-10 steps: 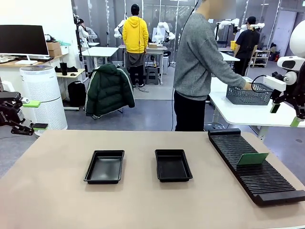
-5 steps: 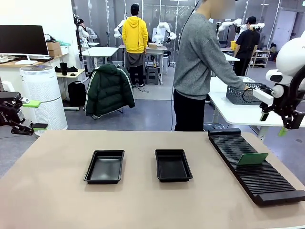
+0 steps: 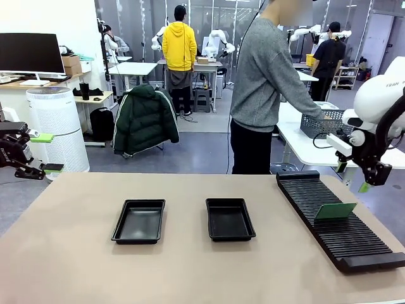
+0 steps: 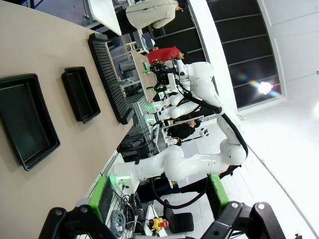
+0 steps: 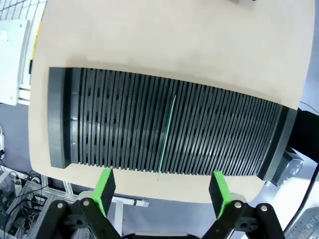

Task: Inspect and transfer BCBs to ESD trays.
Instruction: Pick up the Blank PCB from the PCB Rack and place it in the left ESD tray.

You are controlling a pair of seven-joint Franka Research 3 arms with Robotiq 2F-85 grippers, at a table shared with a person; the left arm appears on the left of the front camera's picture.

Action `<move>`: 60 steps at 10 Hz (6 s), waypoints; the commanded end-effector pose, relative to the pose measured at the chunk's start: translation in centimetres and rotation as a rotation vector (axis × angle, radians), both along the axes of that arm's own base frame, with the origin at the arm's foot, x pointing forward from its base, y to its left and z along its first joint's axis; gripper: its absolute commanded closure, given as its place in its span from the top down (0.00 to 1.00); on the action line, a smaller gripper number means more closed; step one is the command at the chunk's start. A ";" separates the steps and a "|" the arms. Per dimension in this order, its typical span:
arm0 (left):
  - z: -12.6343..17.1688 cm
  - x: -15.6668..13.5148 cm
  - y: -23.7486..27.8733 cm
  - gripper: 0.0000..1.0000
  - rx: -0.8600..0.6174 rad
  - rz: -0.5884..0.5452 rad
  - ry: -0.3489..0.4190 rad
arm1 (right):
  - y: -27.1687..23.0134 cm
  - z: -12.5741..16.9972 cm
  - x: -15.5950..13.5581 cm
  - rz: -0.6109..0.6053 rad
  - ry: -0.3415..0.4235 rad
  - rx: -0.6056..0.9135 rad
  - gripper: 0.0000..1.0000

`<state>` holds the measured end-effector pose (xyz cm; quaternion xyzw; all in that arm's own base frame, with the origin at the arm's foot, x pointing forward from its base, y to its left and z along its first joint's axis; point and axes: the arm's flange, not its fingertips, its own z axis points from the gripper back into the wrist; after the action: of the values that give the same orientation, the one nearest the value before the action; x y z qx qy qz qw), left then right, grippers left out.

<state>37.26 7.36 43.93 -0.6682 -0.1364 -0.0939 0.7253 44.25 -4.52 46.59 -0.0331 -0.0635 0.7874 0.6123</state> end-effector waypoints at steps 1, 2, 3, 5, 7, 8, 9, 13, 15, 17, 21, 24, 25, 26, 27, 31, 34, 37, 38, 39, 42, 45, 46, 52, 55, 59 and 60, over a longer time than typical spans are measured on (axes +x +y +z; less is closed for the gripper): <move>0.1 0.0 0.0 1.00 -0.001 0.000 0.001 | -0.4 -2.2 0.0 0.045 -0.051 0.037 1.00; 0.1 0.0 0.0 1.00 -0.001 0.000 0.001 | -0.5 -3.1 0.1 0.044 -0.044 0.049 1.00; 0.1 0.0 0.0 1.00 -0.001 0.000 0.001 | -0.7 -3.9 0.1 0.052 -0.052 0.061 1.00; 0.1 0.0 0.0 1.00 -0.001 0.000 0.001 | -0.8 -5.1 0.2 0.037 -0.068 0.059 1.00; 0.1 0.0 0.0 1.00 -0.001 0.000 0.001 | -0.8 -6.6 0.5 0.036 -0.076 0.049 1.00; 0.1 0.0 0.0 1.00 -0.001 0.000 0.001 | -0.9 -7.3 0.6 0.039 -0.078 0.049 1.00; 0.1 0.0 0.0 1.00 -0.001 0.000 0.001 | -1.0 -7.9 0.6 0.038 -0.082 0.047 1.00; 0.1 0.0 0.0 1.00 -0.001 0.000 0.001 | -0.8 -9.6 0.4 0.021 -0.097 0.063 1.00; 0.1 0.0 0.0 1.00 -0.001 0.000 0.001 | -0.6 -9.7 0.1 0.001 -0.113 0.056 1.00; 0.1 0.0 0.0 1.00 -0.001 0.000 0.001 | -0.4 -9.9 -0.6 -0.028 -0.139 0.044 0.95; 0.1 0.0 0.0 1.00 -0.001 0.000 0.001 | -0.9 -10.4 -0.9 -0.052 -0.149 0.058 0.83; 0.1 0.0 0.0 1.00 -0.001 0.000 0.001 | -0.8 -10.5 -0.8 -0.056 -0.144 0.066 0.73; 0.1 0.0 0.0 1.00 -0.001 0.000 0.001 | -0.8 -10.4 -0.8 -0.063 -0.138 0.064 0.70; 0.1 0.0 0.0 1.00 -0.001 0.000 0.001 | -0.8 -10.3 -0.7 -0.076 -0.134 0.069 0.67; 0.1 0.0 0.0 1.00 -0.001 0.000 0.001 | -0.7 -10.4 -0.7 -0.082 -0.133 0.068 0.65; 0.1 0.0 0.0 1.00 -0.001 0.000 0.001 | -0.5 -10.4 -0.8 -0.087 -0.135 0.064 0.56; 0.1 0.0 0.0 1.00 -0.001 0.000 0.001 | -0.4 -10.3 -0.9 -0.091 -0.127 0.060 0.56; 0.1 0.0 0.0 1.00 -0.001 0.000 0.001 | -0.4 -10.5 -0.8 -0.100 -0.126 0.051 0.42; 0.1 0.0 0.0 1.00 -0.001 0.000 0.001 | -0.4 -10.5 -0.8 -0.100 -0.125 0.050 0.46; 0.1 0.0 0.0 1.00 -0.001 0.000 0.001 | -0.4 -10.5 -0.8 -0.100 -0.123 0.049 0.37; 0.1 0.0 0.0 1.00 -0.001 0.000 0.001 | -0.4 -10.4 -0.8 -0.099 -0.124 0.048 0.37; 0.1 0.0 0.0 1.00 -0.001 0.000 0.001 | -0.4 -10.4 -0.6 -0.100 -0.120 0.048 0.22; 0.1 0.0 0.0 1.00 -0.001 0.000 0.001 | -0.4 -10.4 -0.5 -0.102 -0.120 0.046 0.26; 0.1 0.0 0.0 1.00 -0.001 0.000 0.001 | -0.6 -10.5 -0.2 -0.105 -0.111 0.051 0.02; 0.1 0.0 0.0 1.00 -0.001 0.000 0.001 | -0.5 -10.5 0.2 -0.109 -0.105 0.052 0.00; 0.1 0.0 0.0 1.00 -0.001 0.000 0.001 | -0.8 -10.0 -0.3 -0.100 -0.110 0.053 0.00; 0.1 0.0 0.0 1.00 -0.001 0.000 0.001 | -0.8 -10.0 -0.3 -0.100 -0.110 0.053 0.00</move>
<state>37.26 7.36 43.93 -0.6682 -0.1364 -0.0939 0.7253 43.98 -5.33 36.65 -0.0614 -0.1151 0.7481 0.6507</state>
